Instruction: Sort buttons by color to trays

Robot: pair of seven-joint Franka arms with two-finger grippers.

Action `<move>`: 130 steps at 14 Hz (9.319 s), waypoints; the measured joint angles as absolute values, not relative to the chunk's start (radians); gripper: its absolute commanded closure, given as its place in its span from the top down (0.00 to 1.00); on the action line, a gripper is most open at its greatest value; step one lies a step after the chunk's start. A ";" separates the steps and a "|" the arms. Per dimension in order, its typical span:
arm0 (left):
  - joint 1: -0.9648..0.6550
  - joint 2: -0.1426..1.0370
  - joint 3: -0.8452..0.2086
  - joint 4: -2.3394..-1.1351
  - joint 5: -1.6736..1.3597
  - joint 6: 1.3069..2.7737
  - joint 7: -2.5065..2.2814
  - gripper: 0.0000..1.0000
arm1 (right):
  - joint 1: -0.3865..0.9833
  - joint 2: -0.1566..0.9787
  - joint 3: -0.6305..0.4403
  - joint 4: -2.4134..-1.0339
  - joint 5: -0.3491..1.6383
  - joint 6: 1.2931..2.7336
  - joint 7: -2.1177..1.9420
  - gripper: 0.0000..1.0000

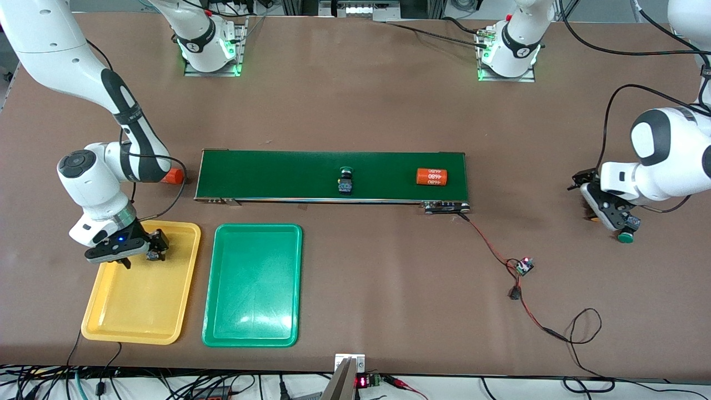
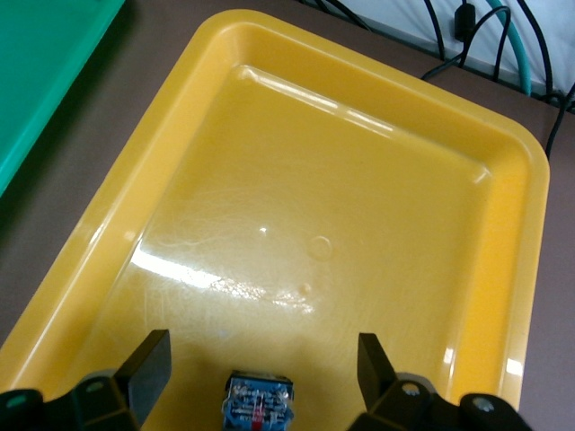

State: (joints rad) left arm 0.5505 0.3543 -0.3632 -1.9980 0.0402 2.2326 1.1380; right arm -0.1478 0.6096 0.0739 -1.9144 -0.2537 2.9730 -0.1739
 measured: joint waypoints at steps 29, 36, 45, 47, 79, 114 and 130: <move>0.547 0.522 -0.195 -1.998 0.153 2.363 0.426 1.00 | 0.143 -0.066 0.186 -2.186 0.006 2.201 0.355 0.92; 0.546 0.536 -0.177 -1.998 0.156 2.374 0.440 0.17 | 0.144 -0.169 0.209 -2.318 0.125 2.274 0.345 0.92; 0.521 0.487 -0.182 -1.987 0.157 2.318 0.480 0.00 | 0.146 -0.099 0.296 -2.346 0.166 2.428 0.449 0.92; 0.474 0.418 -0.186 -1.982 0.157 2.249 0.475 0.00 | 0.154 -0.071 0.300 -2.346 0.166 2.458 0.477 0.92; -0.113 0.287 -0.285 -2.092 -0.163 2.146 -0.176 0.00 | 0.292 0.223 0.305 -2.201 -0.146 2.481 0.908 0.91; 0.559 0.558 -0.249 -1.678 0.121 2.098 0.270 1.00 | 0.296 0.355 0.244 -2.107 -0.280 2.479 0.927 0.53; 0.629 0.730 -0.254 -1.603 0.235 2.224 0.828 1.00 | 0.295 0.297 0.182 -2.044 -0.303 2.417 0.772 0.29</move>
State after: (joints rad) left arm 0.6286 0.7303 -0.2543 -1.6034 0.2354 2.2236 0.8278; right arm 0.2954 0.2972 0.1816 -2.0437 -0.3029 2.4169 0.7721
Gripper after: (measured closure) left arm 0.000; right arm 0.586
